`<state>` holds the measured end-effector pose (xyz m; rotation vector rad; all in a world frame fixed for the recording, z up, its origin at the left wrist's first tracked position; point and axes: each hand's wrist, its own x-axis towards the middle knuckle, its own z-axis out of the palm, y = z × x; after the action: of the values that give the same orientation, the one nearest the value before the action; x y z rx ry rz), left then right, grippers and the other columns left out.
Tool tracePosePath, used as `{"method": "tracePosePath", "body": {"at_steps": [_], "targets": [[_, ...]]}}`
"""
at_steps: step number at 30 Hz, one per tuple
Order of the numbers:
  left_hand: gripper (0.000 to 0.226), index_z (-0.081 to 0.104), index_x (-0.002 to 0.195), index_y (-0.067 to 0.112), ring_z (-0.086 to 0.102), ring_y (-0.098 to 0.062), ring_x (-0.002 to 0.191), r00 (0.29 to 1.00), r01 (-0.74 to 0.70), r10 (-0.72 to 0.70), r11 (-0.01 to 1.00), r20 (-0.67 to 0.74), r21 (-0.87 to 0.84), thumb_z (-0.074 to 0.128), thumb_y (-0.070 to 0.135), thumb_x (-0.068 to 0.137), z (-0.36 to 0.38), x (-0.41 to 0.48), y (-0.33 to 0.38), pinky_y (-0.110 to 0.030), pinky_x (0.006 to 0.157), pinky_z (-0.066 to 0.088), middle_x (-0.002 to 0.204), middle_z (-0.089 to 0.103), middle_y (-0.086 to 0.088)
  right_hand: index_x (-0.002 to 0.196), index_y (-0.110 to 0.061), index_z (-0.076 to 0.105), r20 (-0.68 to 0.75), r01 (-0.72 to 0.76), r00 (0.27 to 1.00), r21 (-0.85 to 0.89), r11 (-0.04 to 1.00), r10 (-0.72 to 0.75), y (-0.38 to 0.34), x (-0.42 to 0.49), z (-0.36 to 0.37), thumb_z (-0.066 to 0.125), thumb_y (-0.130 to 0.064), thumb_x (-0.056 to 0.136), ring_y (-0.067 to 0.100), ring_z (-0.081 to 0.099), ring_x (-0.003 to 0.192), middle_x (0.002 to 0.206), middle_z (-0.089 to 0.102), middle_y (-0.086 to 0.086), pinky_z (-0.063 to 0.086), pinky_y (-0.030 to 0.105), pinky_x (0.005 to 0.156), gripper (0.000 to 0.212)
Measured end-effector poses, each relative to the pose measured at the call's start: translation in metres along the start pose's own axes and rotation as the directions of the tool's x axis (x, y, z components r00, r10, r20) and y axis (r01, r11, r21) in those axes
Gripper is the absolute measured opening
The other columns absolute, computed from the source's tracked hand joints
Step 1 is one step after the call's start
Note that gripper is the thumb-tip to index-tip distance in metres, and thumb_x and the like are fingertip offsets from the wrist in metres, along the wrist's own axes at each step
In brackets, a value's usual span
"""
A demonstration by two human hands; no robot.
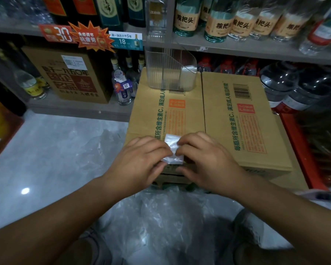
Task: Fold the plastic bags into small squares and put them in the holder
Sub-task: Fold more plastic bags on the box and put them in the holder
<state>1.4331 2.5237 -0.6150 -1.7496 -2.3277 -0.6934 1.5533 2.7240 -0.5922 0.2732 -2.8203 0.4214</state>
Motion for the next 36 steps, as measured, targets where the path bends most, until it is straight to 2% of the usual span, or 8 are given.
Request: {"method": "tracePosePath", "body": {"at_steps": [4, 9, 13, 17, 21, 25, 31, 36], "targets": [[0.027, 0.069, 0.113, 0.020, 0.059, -0.017, 0.103, 0.999, 0.030, -0.030, 0.999, -0.010, -0.024, 0.054, 0.033, 0.094, 0.001, 0.001, 0.002, -0.034, 0.086, 0.046, 0.110, 0.068, 0.007, 0.096, -0.013, 0.067, -0.034, 0.025, 0.999, -0.033, 0.999, -0.026, -0.004, -0.002, 0.005, 0.067, -0.022, 0.087, 0.027, 0.058, 0.092, 0.100, 0.064, 0.003, 0.049, 0.042, 0.078, 0.012], [0.029, 0.069, 0.111, 0.022, 0.059, -0.012, 0.096, 0.972, 0.220, -0.233, 0.954, -0.039, -0.204, 0.057, 0.039, 0.091, -0.002, 0.006, 0.007, -0.039, 0.083, 0.051, 0.097, 0.065, 0.015, 0.098, -0.016, 0.067, -0.031, -0.064, 0.997, 0.038, 0.997, 0.066, -0.006, 0.002, 0.002, 0.062, -0.028, 0.092, 0.021, 0.057, 0.088, 0.095, 0.066, -0.003, 0.049, 0.038, 0.077, 0.015], [0.016, 0.062, 0.105, 0.029, 0.062, -0.009, 0.086, 0.879, 0.438, -0.475, 0.788, 0.025, -0.431, 0.065, 0.033, 0.089, -0.002, 0.019, 0.012, -0.043, 0.080, 0.054, 0.087, 0.064, 0.014, 0.104, -0.025, 0.062, 0.038, -0.290, 0.957, 0.210, 0.934, 0.289, -0.011, 0.014, -0.008, 0.058, -0.045, 0.090, 0.006, 0.055, 0.085, 0.088, 0.062, -0.015, 0.048, 0.027, 0.071, 0.025], [0.022, 0.049, 0.099, 0.026, 0.062, -0.012, 0.074, 0.815, 0.555, -0.572, 0.722, 0.095, -0.413, 0.070, 0.026, 0.090, -0.002, 0.036, 0.013, -0.044, 0.073, 0.054, 0.077, 0.063, 0.009, 0.104, -0.024, 0.061, 0.095, -0.451, 0.886, 0.398, 0.799, 0.453, -0.006, 0.027, -0.011, 0.066, -0.027, 0.093, 0.001, 0.062, 0.076, 0.086, 0.067, -0.013, 0.047, 0.016, 0.065, 0.013], [0.022, 0.045, 0.092, 0.028, 0.062, -0.020, 0.072, 0.808, 0.582, -0.569, 0.733, 0.150, -0.353, 0.067, 0.029, 0.090, -0.002, 0.045, 0.007, -0.048, 0.072, 0.054, 0.075, 0.062, 0.007, 0.109, -0.020, 0.065, 0.027, -0.382, 0.918, 0.323, 0.866, 0.395, 0.002, 0.031, -0.006, 0.068, -0.011, 0.089, 0.005, 0.057, 0.075, 0.102, 0.057, -0.006, 0.046, 0.018, 0.072, 0.022], [0.016, 0.052, 0.088, 0.033, 0.060, -0.017, 0.077, 0.829, 0.559, -0.533, 0.770, 0.171, -0.309, 0.068, 0.031, 0.088, -0.003, 0.045, 0.005, -0.044, 0.075, 0.054, 0.079, 0.059, 0.011, 0.104, -0.013, 0.073, 0.044, -0.302, 0.953, 0.232, 0.925, 0.300, 0.009, 0.029, 0.000, 0.066, -0.008, 0.087, 0.015, 0.061, 0.088, 0.098, 0.065, -0.001, 0.051, 0.034, 0.081, 0.019], [0.021, 0.068, 0.112, 0.029, 0.054, -0.016, 0.105, 0.908, 0.420, -0.400, 0.868, 0.129, -0.266, 0.069, 0.034, 0.091, -0.006, 0.033, 0.002, -0.041, 0.093, 0.050, 0.106, 0.053, 0.012, 0.099, -0.011, 0.075, -0.024, -0.205, 0.978, 0.104, 0.973, 0.208, 0.011, 0.025, 0.006, 0.068, -0.009, 0.086, 0.021, 0.059, 0.089, 0.095, 0.070, 0.000, 0.043, 0.029, 0.088, 0.015], [0.038, 0.069, 0.121, 0.021, 0.055, -0.019, 0.107, 0.955, 0.277, -0.256, 0.951, 0.151, -0.138, 0.061, 0.043, 0.090, -0.011, 0.021, 0.002, -0.038, 0.090, 0.047, 0.110, 0.059, 0.006, 0.106, -0.014, 0.073, 0.030, -0.087, 0.996, 0.069, 0.994, 0.085, 0.009, 0.009, 0.003, 0.070, -0.043, 0.087, 0.021, 0.056, 0.096, 0.105, 0.066, -0.002, 0.048, 0.035, 0.086, 0.034]]}}
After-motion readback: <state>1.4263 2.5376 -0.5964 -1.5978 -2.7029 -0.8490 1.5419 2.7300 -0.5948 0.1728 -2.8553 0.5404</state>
